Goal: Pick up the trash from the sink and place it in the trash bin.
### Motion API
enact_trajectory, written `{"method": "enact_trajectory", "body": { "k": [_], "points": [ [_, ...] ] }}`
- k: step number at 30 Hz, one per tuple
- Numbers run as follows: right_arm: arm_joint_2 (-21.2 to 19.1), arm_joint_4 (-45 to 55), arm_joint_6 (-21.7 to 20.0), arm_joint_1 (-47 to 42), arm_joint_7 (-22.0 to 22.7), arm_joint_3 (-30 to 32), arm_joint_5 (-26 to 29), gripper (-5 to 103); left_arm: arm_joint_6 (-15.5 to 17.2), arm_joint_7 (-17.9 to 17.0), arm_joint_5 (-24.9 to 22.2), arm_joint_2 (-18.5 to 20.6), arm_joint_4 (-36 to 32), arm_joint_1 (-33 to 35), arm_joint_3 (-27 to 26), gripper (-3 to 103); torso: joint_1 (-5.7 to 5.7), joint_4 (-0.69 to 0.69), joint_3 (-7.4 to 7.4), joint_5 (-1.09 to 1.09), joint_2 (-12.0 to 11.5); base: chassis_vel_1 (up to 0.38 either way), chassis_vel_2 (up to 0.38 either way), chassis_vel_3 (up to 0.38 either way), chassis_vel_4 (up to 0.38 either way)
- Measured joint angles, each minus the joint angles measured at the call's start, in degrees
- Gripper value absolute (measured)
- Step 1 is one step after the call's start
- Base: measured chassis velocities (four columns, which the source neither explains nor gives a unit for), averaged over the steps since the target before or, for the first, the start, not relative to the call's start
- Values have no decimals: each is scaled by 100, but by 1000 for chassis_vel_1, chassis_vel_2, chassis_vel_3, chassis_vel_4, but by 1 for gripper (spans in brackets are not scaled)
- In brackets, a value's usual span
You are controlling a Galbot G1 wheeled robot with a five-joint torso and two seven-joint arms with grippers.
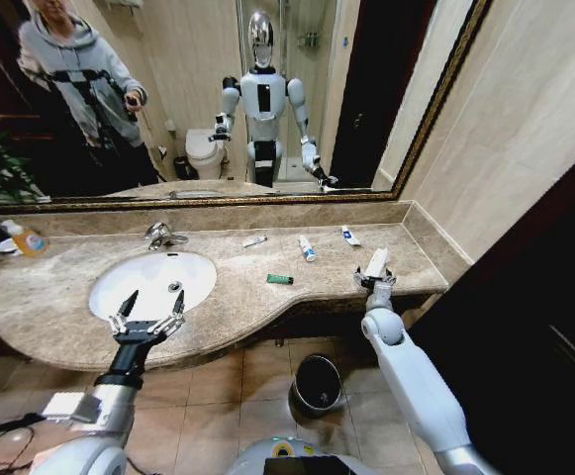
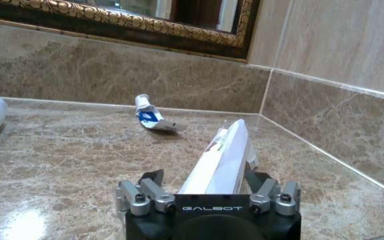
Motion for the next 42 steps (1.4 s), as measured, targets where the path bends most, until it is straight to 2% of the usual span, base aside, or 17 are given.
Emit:
{"method": "enact_trajectory", "body": {
  "k": [1,4,5,12,14,17,19,21,22,26,27,29,31,34,40,42],
  "points": [
    [0,0,0,0,0,0,0,85,0,0,0,0,0,0,0,100,0,0,0,0,0,0,0,0,0],
    [-10,-7,14,1,-5,-2,3,74,0,0,0,0,0,0,0,100,0,0,0,0,0,0,0,0,0],
    [-10,-7,14,1,-5,-2,3,74,0,0,0,0,0,0,0,100,0,0,0,0,0,0,0,0,0],
    [-23,-2,44,-25,-4,29,7,50,0,0,0,0,0,0,0,100,0,0,0,0,0,0,0,0,0],
    [-26,1,45,-30,-4,32,7,50,0,0,0,0,0,0,0,100,0,0,0,0,0,0,0,0,0],
    [-39,37,50,-73,-3,40,6,37,0,0,0,0,0,0,0,100,0,0,0,0,0,0,0,0,0],
    [-39,44,51,-78,-4,41,6,37,0,0,0,0,0,0,0,100,0,0,0,0,0,0,0,0,0],
    [-30,62,72,-92,18,46,-2,30,0,0,0,0,0,0,0,100,0,0,0,0,0,0,0,0,0],
    [-30,62,72,-92,18,46,-2,30,0,0,0,0,0,0,0,100,0,0,0,0,0,0,0,0,0],
    [-35,135,91,-144,35,71,-3,14,0,0,0,0,0,0,0,100,0,0,0,0,0,0,0,0,0],
    [-35,135,91,-144,35,71,-3,14,0,0,0,0,0,0,0,100,0,0,0,0,0,0,0,0,0],
    [-57,195,97,-186,36,99,5,7,0,0,0,0,0,0,0,100,0,0,0,0,0,0,0,0,0],
    [-72,227,98,-202,38,109,16,7,0,0,0,0,0,0,0,100,0,0,0,0,0,0,0,0,0],
    [-148,366,98,-253,43,154,78,1,0,0,0,0,0,0,0,100,0,0,0,0,0,0,0,0,0],
    [-273,627,87,-340,52,221,156,0,0,0,0,0,0,0,0,100,0,0,0,0,0,0,0,0,0],
    [-381,1039,175,-544,-19,292,361,0,0,0,0,0,0,0,0,100,0,1,0,1,0,0,0,0,0]
  ]
}}
